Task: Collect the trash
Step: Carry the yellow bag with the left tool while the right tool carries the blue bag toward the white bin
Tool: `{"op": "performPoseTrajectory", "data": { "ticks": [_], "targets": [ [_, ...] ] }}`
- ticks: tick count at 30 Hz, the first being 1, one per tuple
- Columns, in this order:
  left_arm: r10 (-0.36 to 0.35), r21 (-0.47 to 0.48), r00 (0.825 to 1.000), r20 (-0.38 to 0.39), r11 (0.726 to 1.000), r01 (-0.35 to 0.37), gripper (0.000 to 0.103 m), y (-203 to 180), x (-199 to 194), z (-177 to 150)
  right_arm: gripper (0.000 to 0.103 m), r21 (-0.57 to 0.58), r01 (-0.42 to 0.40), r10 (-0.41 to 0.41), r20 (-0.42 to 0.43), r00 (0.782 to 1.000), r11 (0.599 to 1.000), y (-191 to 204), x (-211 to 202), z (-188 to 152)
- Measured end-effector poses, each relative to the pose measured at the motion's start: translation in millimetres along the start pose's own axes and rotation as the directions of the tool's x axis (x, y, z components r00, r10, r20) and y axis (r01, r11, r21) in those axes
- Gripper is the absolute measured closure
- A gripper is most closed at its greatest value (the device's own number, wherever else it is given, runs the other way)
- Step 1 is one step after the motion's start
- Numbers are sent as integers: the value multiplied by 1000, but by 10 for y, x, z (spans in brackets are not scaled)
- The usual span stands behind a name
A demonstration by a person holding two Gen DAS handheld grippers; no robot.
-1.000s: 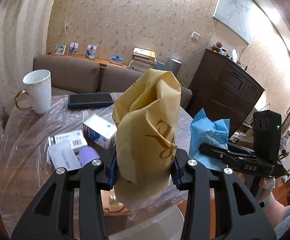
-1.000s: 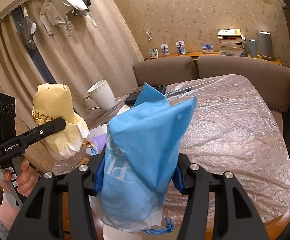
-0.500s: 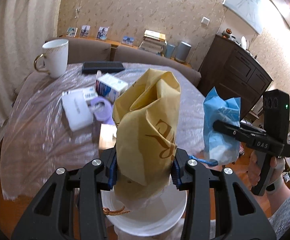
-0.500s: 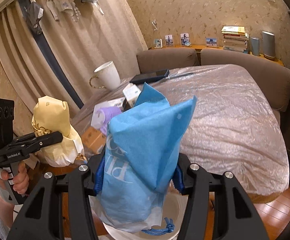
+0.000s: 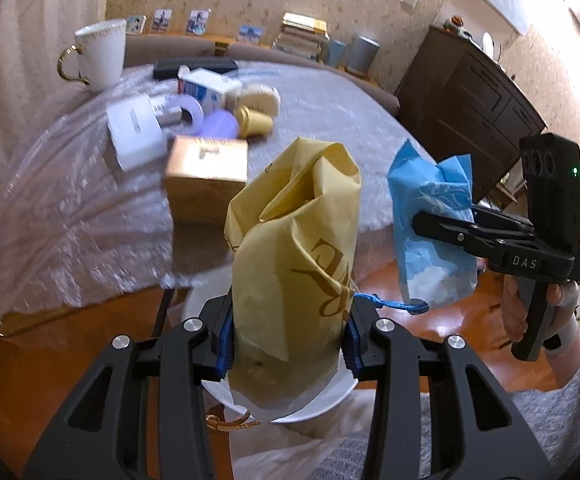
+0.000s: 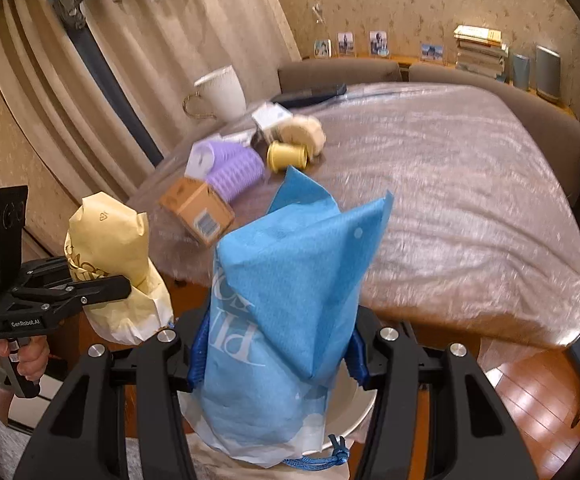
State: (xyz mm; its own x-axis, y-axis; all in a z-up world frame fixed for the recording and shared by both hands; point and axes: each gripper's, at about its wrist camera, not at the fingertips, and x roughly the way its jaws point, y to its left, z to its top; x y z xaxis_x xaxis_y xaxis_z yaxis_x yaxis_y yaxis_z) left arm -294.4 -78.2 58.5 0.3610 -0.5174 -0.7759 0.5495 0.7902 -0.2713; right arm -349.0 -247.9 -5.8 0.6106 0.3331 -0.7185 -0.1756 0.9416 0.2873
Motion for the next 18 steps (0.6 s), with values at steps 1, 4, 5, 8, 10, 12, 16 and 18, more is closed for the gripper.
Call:
{"op": "performPoseTrajectory", "data": {
  "ticks": [1, 4, 5, 8, 10, 12, 16, 18],
  "targets": [
    [2, 4, 1000, -11, 1000, -2, 60, -9, 36, -26, 51, -5, 6, -6, -8, 1000, 1000, 5, 24, -19],
    [5, 10, 999, -41, 1000, -4, 60, -9, 146, -74, 51, -8, 8, -8, -36, 999, 1000, 31, 105, -111],
    [8, 12, 999, -51, 1000, -8, 60, -3, 188, -92, 51, -8, 9, -10, -42, 999, 1000, 21, 125, -139],
    [18, 16, 997, -72, 1000, -16, 60, 17, 293, -136, 51, -3, 14, -14, -68, 998, 1000, 13, 211, -198],
    [22, 19, 996, -85, 1000, -20, 60, 23, 364, -175, 51, -2, 22, -22, -86, 996, 1000, 14, 275, -237],
    [29, 22, 995, -96, 999, -27, 60, 38, 426, -207, 51, -7, 29, -30, -101, 994, 1000, 20, 325, -272],
    [39, 23, 992, -123, 999, -36, 60, 81, 564, -265, 51, -16, 45, -46, -130, 990, 999, 21, 456, -324],
    [42, 25, 990, -136, 999, -39, 60, 98, 628, -294, 51, -13, 52, -53, -142, 989, 999, 8, 519, -347]
  ]
}}
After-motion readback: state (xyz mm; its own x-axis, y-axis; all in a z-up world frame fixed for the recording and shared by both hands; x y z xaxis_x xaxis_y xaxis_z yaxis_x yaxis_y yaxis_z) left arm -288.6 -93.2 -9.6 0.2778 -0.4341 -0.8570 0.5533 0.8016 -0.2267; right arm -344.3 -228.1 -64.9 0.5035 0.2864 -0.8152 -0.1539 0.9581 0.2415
